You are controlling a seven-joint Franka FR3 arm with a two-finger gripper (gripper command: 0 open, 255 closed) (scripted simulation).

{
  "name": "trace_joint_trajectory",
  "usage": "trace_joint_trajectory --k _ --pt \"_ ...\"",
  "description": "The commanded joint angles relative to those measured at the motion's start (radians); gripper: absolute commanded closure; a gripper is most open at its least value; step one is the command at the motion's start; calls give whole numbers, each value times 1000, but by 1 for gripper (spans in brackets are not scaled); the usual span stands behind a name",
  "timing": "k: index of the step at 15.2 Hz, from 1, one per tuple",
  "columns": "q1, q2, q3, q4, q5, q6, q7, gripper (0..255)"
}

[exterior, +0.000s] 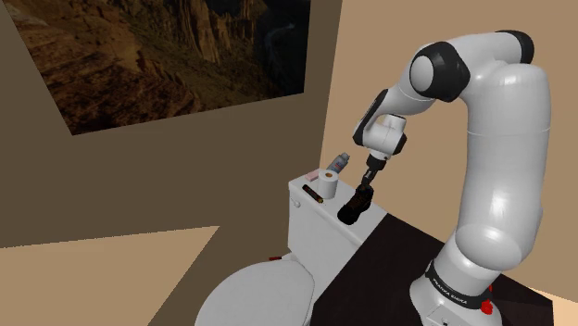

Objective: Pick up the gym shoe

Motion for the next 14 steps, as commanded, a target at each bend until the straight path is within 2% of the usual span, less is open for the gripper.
trace_joint_trajectory --k 1,14 --pt "-1 4 2 1 3 0 -2 255" --pt "88 -184 -121 -25 -231 -98 178 255"
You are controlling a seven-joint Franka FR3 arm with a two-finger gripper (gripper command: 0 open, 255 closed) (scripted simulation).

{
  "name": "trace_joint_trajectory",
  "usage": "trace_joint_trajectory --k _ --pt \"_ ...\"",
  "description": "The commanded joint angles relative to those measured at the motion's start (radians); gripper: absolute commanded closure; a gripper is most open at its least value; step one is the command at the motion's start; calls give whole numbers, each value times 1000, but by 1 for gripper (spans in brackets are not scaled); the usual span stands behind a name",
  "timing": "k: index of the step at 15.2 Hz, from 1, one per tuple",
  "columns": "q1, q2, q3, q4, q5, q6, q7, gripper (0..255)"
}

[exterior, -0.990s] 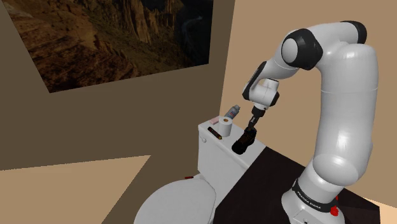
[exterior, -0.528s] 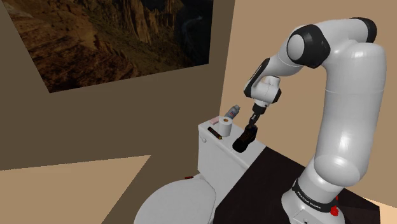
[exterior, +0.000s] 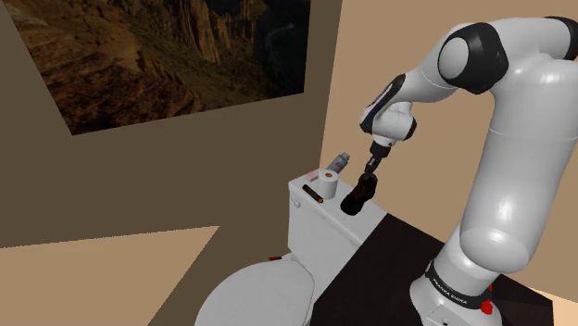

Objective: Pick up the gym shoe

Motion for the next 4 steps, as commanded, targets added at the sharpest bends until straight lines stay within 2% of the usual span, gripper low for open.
trace_joint_trajectory --k 1,4 --pt "11 -28 -14 -2 -35 -14 28 255" --pt "16 -45 -21 -2 -57 -25 45 255"
